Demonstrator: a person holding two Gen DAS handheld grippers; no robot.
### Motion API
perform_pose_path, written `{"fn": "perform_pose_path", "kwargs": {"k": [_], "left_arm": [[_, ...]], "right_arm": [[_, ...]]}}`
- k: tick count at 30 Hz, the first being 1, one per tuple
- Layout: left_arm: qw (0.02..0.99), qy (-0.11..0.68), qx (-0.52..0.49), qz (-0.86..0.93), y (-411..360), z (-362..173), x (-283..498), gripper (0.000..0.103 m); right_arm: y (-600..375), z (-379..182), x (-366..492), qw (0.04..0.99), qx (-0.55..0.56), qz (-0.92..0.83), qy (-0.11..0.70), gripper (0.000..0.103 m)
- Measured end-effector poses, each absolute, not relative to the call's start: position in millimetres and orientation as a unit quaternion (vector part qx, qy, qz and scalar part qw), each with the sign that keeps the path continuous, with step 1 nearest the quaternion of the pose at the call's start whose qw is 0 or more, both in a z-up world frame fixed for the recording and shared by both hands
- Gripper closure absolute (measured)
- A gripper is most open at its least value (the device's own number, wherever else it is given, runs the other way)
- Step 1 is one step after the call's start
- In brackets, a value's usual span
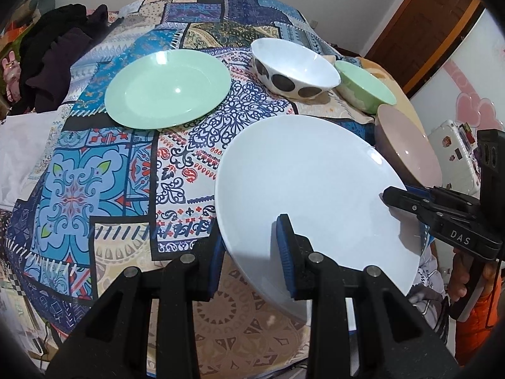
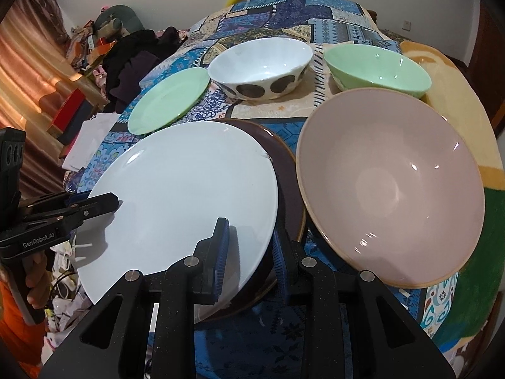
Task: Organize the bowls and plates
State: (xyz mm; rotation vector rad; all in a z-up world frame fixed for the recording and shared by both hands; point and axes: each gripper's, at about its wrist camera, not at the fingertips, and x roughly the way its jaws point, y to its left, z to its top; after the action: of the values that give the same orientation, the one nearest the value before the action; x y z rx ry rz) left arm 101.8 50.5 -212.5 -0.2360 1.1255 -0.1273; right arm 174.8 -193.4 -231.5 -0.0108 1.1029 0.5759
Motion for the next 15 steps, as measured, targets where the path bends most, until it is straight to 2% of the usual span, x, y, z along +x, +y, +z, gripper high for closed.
{"fn": "perform_pose_path", "kwargs": {"k": [15], "left_arm": [[0.826, 0.548, -0.114, -0.058, 48.7, -228.7, 117.1, 0.071]], "right_arm": [[-194.5, -233.4, 176.5, 0.82, -0.019, 0.257, 0.511, 0.079]]}}
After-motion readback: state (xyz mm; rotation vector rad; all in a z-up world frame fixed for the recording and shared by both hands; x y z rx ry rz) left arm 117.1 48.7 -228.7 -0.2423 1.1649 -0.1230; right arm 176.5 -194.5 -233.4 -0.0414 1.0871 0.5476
